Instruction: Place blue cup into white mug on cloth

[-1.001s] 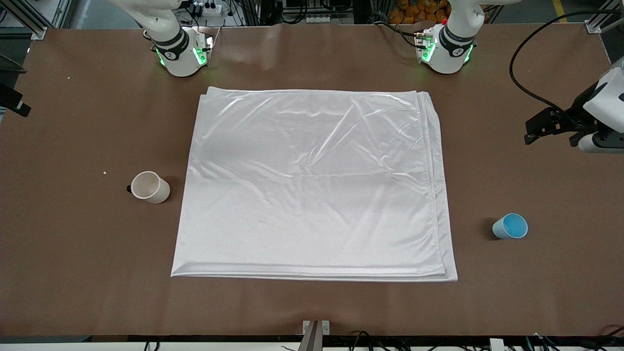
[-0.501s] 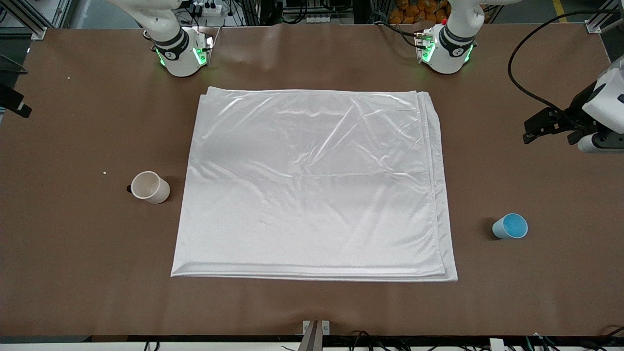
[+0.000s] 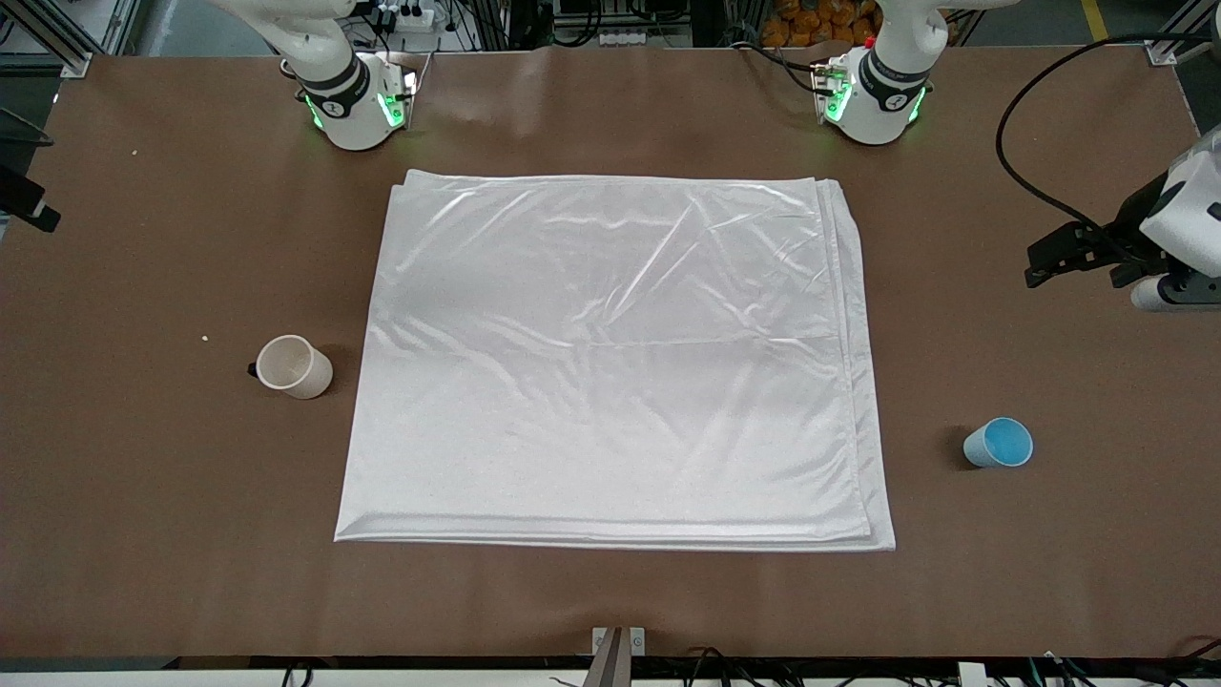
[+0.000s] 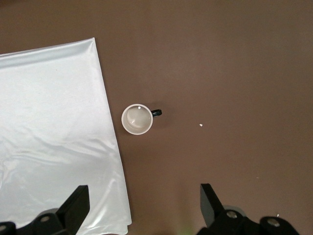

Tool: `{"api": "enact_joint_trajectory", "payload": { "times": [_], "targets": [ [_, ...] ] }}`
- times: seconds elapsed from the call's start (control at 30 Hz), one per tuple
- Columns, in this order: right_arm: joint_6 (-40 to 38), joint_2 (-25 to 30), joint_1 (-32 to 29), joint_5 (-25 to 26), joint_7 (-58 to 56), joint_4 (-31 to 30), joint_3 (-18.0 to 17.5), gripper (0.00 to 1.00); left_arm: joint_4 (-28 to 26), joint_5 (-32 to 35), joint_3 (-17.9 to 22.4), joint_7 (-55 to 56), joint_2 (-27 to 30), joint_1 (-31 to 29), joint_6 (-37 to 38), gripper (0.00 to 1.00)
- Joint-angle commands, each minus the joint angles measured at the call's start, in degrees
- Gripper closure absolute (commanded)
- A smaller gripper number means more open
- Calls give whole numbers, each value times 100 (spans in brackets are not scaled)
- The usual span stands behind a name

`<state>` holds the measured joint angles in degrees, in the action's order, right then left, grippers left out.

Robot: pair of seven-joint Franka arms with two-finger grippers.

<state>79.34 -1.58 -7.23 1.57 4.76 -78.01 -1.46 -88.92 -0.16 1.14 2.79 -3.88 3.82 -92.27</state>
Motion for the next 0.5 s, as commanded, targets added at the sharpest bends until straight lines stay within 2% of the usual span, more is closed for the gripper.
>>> {"api": "enact_joint_trajectory", "payload": {
  "times": [0.0,0.47],
  "targets": [
    [55,87,-15,45,-45,-109,-3,0,50,69,18,20,-174,-48,51,0],
    [117,52,-32,46,-45,-109,14,0,59,271,18,-191,-517,-276,-81,0]
  ]
}}
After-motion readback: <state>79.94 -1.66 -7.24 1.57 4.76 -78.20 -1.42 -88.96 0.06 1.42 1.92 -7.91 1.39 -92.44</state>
